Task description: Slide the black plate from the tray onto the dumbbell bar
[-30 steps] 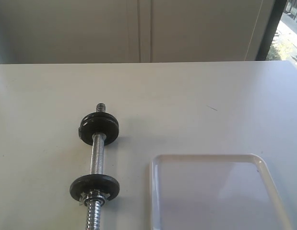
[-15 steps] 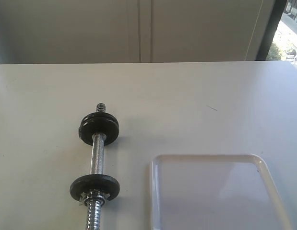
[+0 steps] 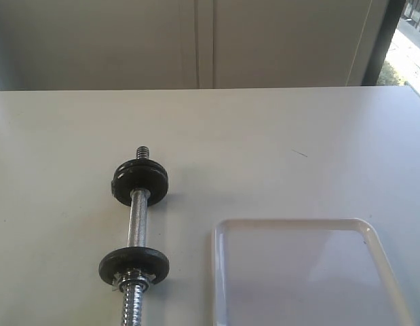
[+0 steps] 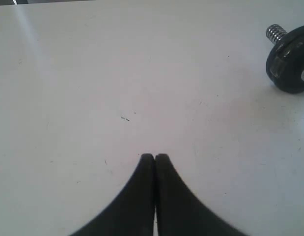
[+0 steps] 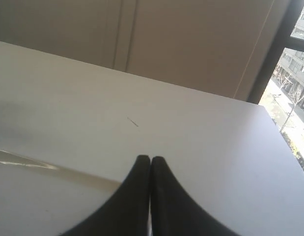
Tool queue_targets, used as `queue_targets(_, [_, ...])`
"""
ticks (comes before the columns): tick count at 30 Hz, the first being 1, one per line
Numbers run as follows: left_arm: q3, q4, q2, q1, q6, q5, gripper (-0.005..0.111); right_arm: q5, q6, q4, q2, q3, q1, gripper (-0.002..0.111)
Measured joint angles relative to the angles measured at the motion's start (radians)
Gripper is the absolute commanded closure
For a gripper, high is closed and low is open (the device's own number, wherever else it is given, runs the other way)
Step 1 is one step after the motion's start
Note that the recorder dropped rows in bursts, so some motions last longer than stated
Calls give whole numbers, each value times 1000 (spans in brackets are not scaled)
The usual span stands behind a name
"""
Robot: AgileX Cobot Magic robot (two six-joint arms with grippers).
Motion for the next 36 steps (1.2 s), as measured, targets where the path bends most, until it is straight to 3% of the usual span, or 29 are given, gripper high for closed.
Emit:
queue_targets(7, [0, 0, 0, 0, 0, 0, 107, 108, 52, 16, 0, 0, 0, 108])
queue_targets(17, [0, 0, 0, 0, 0, 0, 107, 119, 238, 24, 0, 0, 0, 108])
queue_targets(36, [0, 0, 0, 0, 0, 0, 107, 117, 268, 27, 0, 0, 0, 108])
